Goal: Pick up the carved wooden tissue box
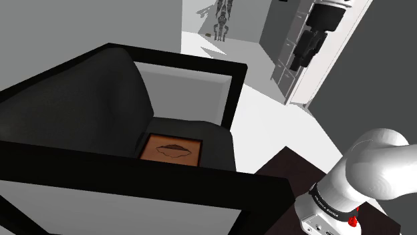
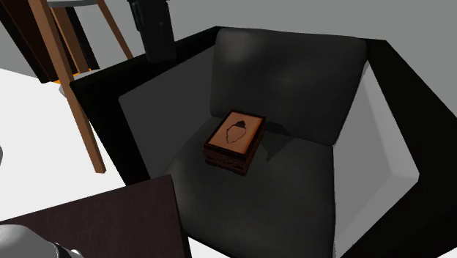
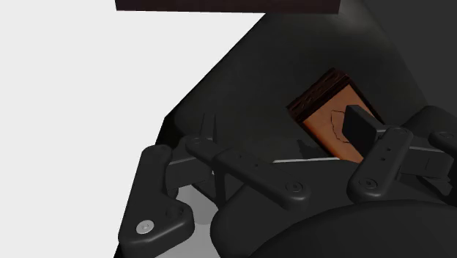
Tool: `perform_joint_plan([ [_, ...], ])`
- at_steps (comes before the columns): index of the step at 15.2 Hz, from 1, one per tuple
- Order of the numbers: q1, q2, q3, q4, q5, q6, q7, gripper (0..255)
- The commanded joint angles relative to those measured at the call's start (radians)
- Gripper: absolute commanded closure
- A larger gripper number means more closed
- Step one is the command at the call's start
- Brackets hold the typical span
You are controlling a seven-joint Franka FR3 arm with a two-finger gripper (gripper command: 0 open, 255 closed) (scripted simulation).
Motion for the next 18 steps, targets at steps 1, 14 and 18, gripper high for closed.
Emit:
perform_joint_plan([
  [1,0.0,0.0,0.0,0.0,0.0,0.0,0.0,0],
  [14,0.099,0.263,0.101,-0.131,0.097,0.369,-0.008,0],
  [18,0.128,0.377,0.134,-0.132,0.121,0.477,-0.013,0],
])
